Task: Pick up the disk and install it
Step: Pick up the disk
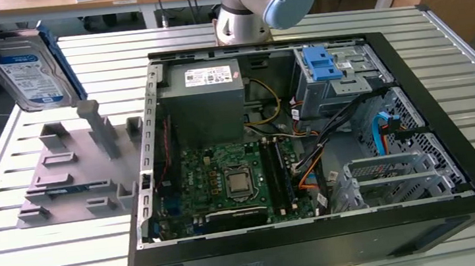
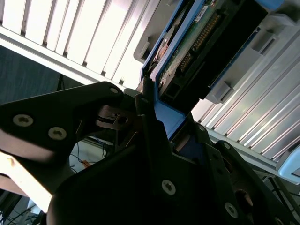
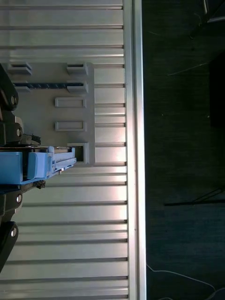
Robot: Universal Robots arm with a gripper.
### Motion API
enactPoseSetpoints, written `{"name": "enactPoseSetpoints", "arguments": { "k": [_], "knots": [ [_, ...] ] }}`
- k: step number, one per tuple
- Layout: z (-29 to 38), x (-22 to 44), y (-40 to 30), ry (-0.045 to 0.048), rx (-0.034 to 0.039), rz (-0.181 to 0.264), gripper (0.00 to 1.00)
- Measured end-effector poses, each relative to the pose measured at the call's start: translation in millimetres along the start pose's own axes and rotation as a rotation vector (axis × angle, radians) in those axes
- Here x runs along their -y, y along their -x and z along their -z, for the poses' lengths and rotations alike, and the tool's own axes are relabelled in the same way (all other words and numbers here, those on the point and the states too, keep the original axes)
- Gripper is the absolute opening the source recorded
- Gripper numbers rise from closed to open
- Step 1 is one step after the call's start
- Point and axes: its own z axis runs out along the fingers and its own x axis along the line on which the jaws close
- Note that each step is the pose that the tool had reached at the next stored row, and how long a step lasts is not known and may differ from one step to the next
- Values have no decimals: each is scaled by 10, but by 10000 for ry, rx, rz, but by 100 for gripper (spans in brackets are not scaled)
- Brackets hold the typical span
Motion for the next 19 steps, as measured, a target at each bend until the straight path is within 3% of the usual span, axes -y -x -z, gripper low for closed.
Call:
{"name": "enactPoseSetpoints", "arguments": {
  "k": [19],
  "knots": [
    [178,-2,6,1,0,0,36]
  ]
}}
